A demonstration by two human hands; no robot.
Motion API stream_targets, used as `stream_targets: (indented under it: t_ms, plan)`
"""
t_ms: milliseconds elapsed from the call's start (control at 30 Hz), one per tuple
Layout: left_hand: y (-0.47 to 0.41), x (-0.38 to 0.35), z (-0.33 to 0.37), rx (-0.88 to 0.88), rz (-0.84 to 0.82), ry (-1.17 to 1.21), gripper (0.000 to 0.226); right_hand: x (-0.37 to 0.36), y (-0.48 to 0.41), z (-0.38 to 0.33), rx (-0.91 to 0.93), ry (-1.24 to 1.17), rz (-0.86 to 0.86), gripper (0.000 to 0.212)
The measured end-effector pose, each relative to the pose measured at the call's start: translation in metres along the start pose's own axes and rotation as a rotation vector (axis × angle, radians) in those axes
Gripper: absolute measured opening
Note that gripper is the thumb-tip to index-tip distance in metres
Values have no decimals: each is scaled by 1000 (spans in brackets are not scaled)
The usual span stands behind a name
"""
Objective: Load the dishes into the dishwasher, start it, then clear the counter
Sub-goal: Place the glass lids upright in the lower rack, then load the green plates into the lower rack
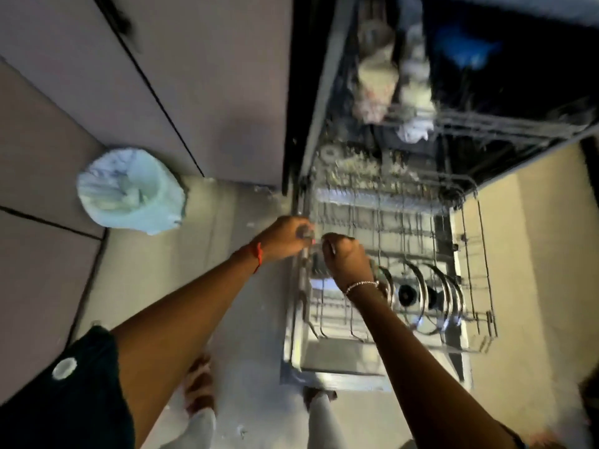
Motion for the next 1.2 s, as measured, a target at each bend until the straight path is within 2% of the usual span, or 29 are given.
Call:
stream_targets:
  t_ms: [133, 367, 433, 533, 633, 833, 1000, 1200]
  plan:
    - [71, 122, 25, -100, 165, -76, 22, 26, 0, -149, 239, 181, -75, 27]
    - [207, 329, 61, -196, 462, -223, 28, 97, 22, -389, 569, 436, 40, 32]
    - [242, 378, 74, -194, 529, -242, 28, 119, 29, -441, 607, 455, 68, 32]
    - [293, 440, 85, -190, 618, -247, 29, 148, 47, -512, 665, 360, 87, 30]
    - [320, 478, 94, -177, 653, -257, 30, 168, 56, -552, 696, 285, 87, 30]
    - [373, 542, 106, -179, 721, -284, 24, 190, 69, -620, 786, 358, 70, 31]
    - [386, 575, 89, -144, 772, -302, 24, 195, 51, -648, 804, 318, 11, 28]
    - [368, 608, 64, -63, 777, -305, 24, 192, -11, -662, 757, 256, -48, 30]
Point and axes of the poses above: each hand's wrist, its own y-axis away from the middle knuckle, its own x-axis out of the back of the hand, z = x × y, the point moved 8 cm from there along -y, towards the middle knuckle, and after that the axes turned 3 degrees about -x, right-handed, at the moved point
